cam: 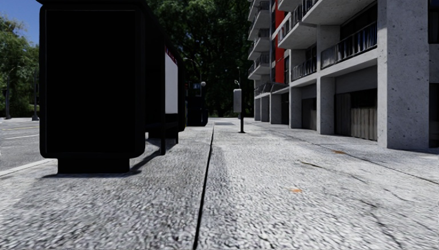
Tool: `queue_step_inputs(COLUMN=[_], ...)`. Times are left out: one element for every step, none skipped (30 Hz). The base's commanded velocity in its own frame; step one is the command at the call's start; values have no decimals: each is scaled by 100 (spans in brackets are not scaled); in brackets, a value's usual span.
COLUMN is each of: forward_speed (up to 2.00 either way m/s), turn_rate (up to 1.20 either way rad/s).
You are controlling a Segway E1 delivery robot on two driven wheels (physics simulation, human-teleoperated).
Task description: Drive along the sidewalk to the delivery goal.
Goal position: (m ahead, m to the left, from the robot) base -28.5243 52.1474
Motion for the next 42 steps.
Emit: queue_step_inputs(forward_speed=[200, 200, 200, 200, 200, 200, 200, 200, 200, 200, 200, 200, 200, 200, 200, 200, 200, 200, 200, 200, 200, 200, 200, 200, 200, 200, 200, 200, 200, 200, 200, 200, 200, 200, 200, 200, 200, 200, 200, 200, 200, 200], turn_rate=[20, 26, 27, 27, 27, 0, 0, 0, 0, 0, 0, 0, 0, 0, 0, 0, 0, 0, 0, 0, 0, 0, 0, 0, 0, 0, 0, 0, 0, 0, 0, -8, -14, -16, -16, -16, -16, -16, 0, 0, 0, 0])
